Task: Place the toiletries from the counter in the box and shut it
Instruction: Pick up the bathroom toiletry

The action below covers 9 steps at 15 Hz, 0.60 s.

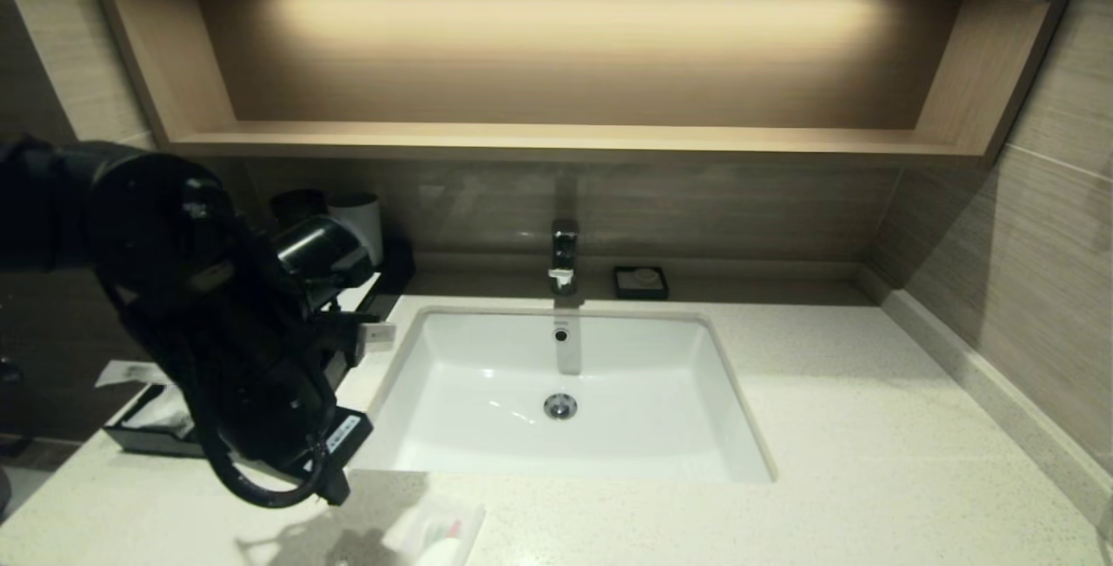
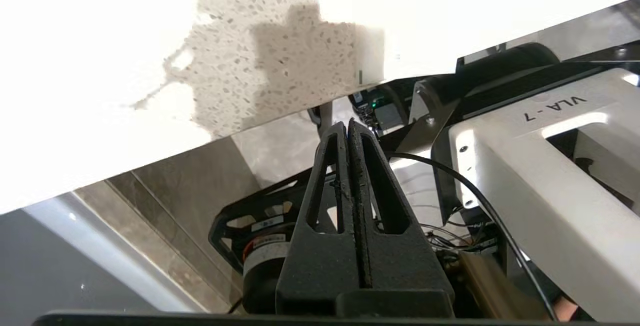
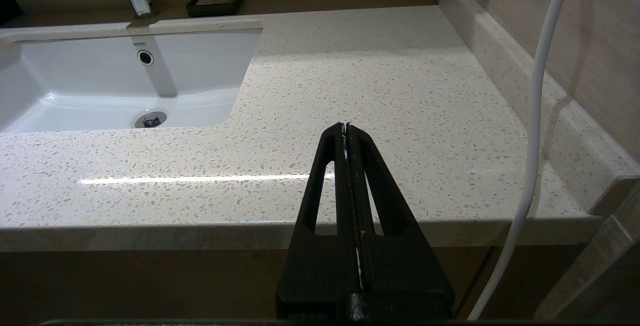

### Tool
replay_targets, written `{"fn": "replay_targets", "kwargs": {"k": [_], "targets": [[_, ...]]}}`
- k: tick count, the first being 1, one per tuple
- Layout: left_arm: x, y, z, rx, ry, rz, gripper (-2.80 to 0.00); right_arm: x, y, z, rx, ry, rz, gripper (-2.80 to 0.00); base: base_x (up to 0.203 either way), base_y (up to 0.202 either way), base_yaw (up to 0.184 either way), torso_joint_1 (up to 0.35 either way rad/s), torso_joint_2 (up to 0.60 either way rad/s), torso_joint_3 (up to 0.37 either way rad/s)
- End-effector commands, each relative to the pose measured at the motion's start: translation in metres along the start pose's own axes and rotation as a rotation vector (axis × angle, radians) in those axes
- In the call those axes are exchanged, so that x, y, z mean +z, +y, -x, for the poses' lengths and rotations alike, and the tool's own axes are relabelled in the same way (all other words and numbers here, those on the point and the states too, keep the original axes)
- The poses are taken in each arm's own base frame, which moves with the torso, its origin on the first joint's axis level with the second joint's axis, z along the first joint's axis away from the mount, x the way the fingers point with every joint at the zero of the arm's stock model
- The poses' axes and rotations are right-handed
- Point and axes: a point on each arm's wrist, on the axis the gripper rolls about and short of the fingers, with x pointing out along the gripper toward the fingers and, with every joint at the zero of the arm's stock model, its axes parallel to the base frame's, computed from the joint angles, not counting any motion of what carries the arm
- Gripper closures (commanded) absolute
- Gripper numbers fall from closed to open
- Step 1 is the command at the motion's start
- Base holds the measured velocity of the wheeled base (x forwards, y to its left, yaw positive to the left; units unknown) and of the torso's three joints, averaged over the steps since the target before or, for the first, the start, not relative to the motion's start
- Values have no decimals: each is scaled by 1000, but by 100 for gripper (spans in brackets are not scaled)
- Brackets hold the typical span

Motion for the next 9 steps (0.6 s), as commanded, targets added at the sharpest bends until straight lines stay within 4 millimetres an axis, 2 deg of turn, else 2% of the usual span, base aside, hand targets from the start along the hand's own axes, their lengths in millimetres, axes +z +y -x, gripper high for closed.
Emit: {"fn": "replay_targets", "kwargs": {"k": [1,2,5,9], "targets": [[0,-4,-10,49,41,21,0,0,0,0,0,1,0,0,0,0,0,0,0,0],[-1,-3,-14,63,44,31,-280,0,0,0,1,1,0,0,0,0,0,0,0,0],[2,-1,-28,62,25,66,-280,0,0,0,0,1,0,0,0,0,0,0,0,0],[-7,-7,-29,9,36,43,-280,0,0,0,0,0,0,0,0,0,0,0,0,0]]}}
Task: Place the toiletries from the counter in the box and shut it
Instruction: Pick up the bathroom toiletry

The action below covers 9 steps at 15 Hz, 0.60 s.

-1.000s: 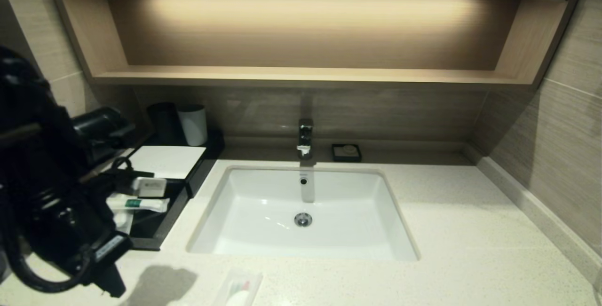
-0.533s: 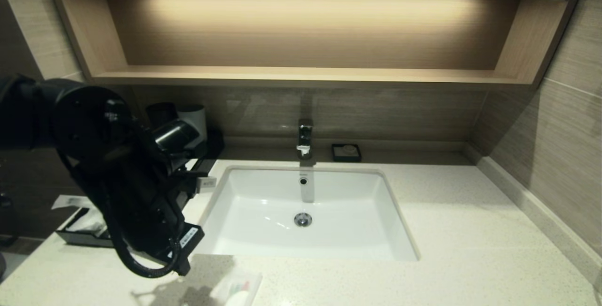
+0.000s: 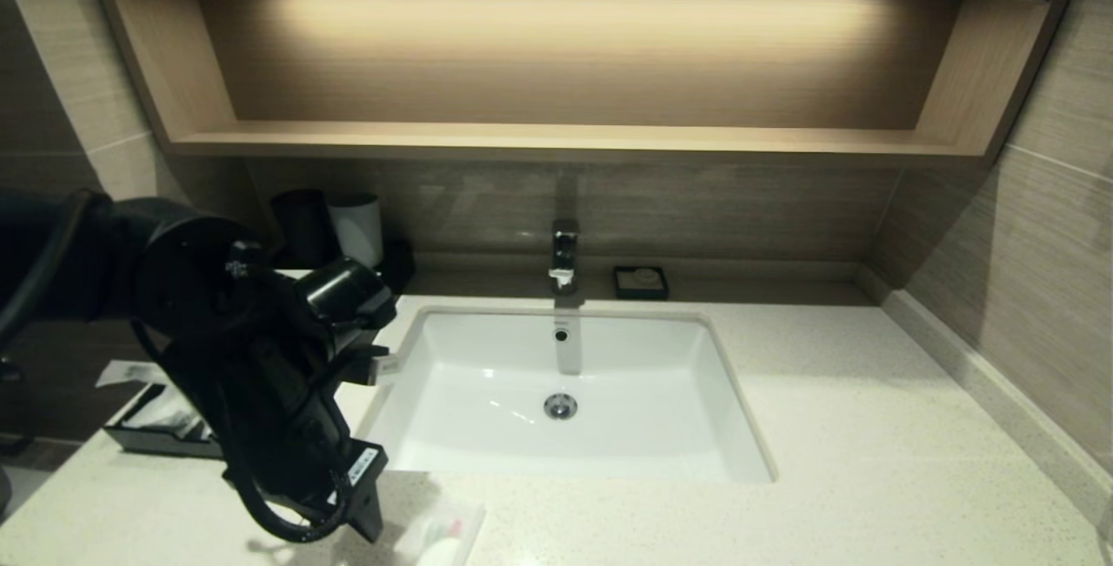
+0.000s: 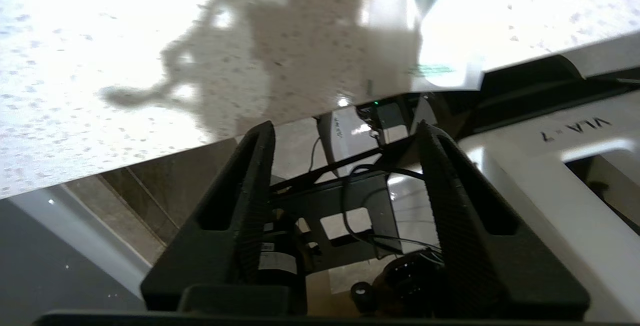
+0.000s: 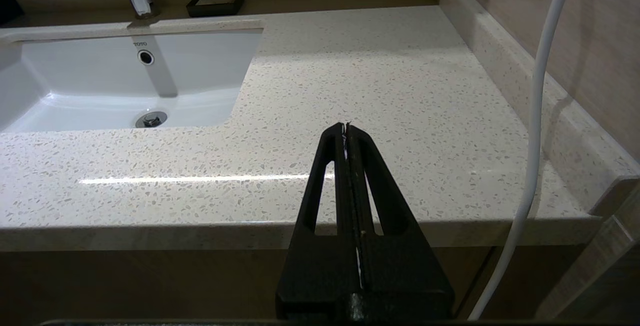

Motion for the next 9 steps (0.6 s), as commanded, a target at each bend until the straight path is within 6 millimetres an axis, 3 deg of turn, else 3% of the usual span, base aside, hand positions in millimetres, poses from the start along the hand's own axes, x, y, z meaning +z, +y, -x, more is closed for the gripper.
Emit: {"fn": "replay_targets", "kwargs": {"k": [1,6,9], "targets": [[-2,-3,1,-14,3,-16,-280,0,0,0,0,1,-1,0,0,0,0,0,0,0],[8,-4,7,-2,-45,-10,-280,0,0,0,0,1,-1,0,0,0,0,0,0,0],[14,-6,0,-5,-38,-24,-280,0,0,0,1,1,-1,0,0,0,0,0,0,0]]}}
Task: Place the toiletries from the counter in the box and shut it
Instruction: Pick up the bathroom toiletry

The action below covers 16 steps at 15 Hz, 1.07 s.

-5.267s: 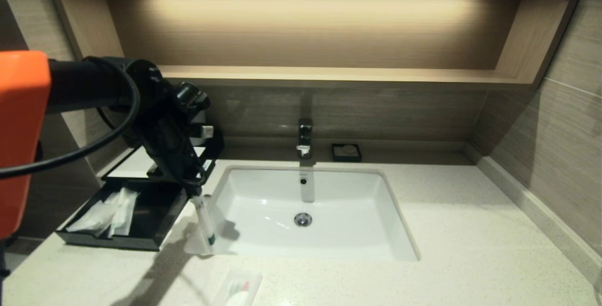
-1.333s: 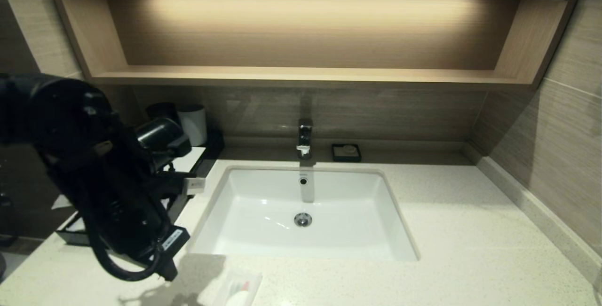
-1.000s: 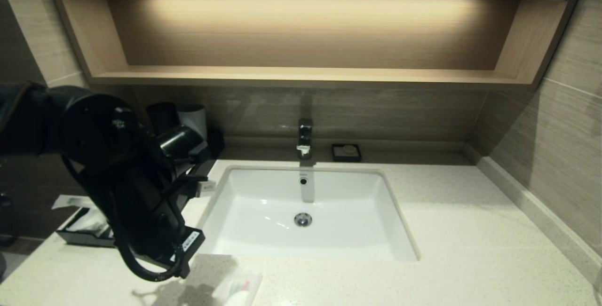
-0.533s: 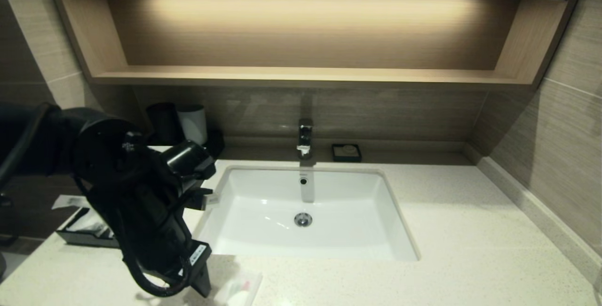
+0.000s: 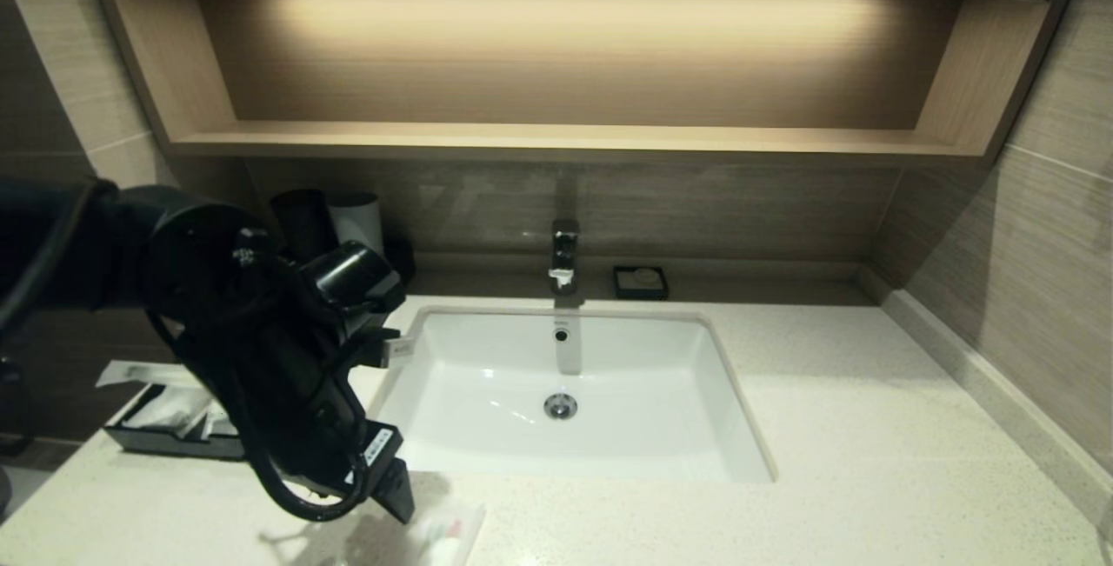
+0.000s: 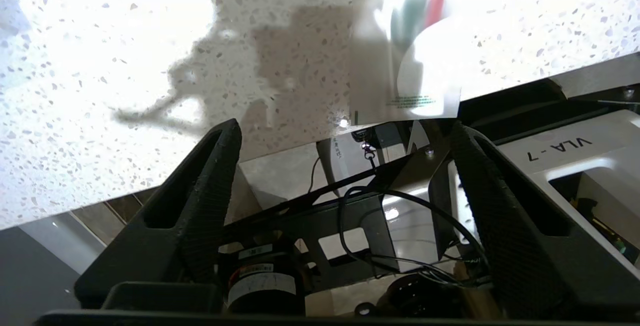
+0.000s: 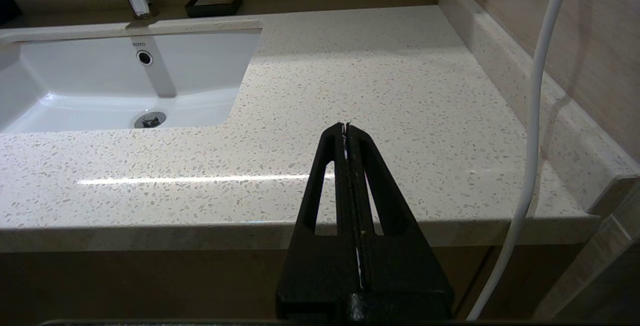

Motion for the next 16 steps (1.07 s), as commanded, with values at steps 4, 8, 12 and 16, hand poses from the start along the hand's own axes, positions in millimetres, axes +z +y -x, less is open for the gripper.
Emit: {"fn": "replay_targets", "kwargs": {"k": [4,8,12,16], "targets": [[18,-11,-11,-14,3,-124,-280,0,0,0,0,1,-1,0,0,0,0,0,0,0],[11,-32,-8,-20,126,-153,-280,0,0,0,1,1,-1,0,0,0,0,0,0,0],[7,-61,-13,-35,162,-98,-280,0,0,0,0,1,-1,0,0,0,0,0,0,0],[8,-82,-19,-29,161,-55,-280,0,0,0,1,1,-1,0,0,0,0,0,0,0]]}}
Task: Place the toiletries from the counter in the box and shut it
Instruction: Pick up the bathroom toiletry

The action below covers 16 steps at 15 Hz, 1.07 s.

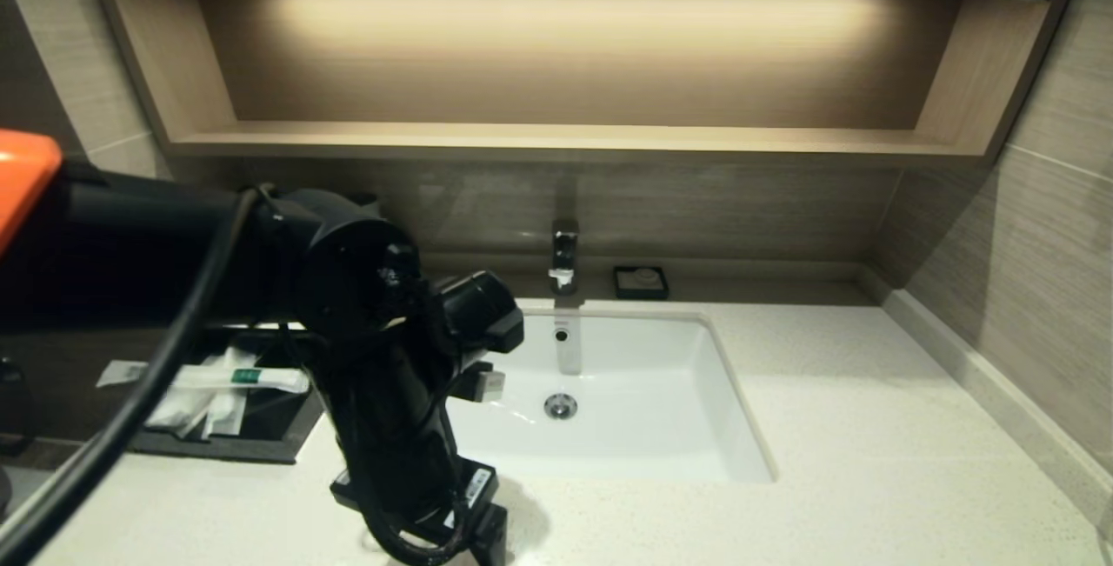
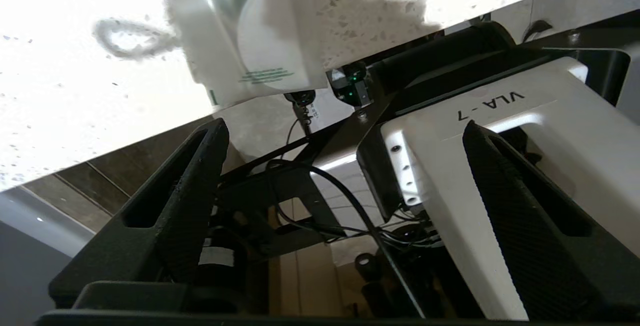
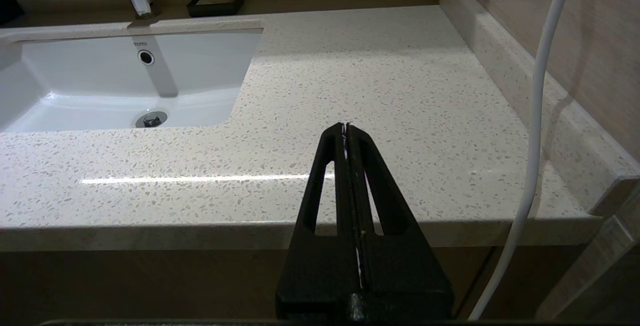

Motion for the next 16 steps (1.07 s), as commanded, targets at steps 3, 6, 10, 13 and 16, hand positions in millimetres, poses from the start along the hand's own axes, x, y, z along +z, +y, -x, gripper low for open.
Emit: {"fn": "replay_targets", "kwargs": {"k": [3,6,10,13,16], "targets": [[0,-2,-17,56,41,10,-280,0,0,0,1,0,-1,0,0,0,0,0,0,0],[17,5,-47,85,-25,66,-280,0,0,0,1,1,-1,0,0,0,0,0,0,0],[34,15,-47,113,-90,171,-280,0,0,0,1,1,-1,0,0,0,0,0,0,0],[45,25,-61,155,-76,225,-280,0,0,0,0,1,-1,0,0,0,0,0,0,0],[50,33,-57,155,-91,255,-280,0,0,0,0,0,-1,0,0,0,0,0,0,0]]}}
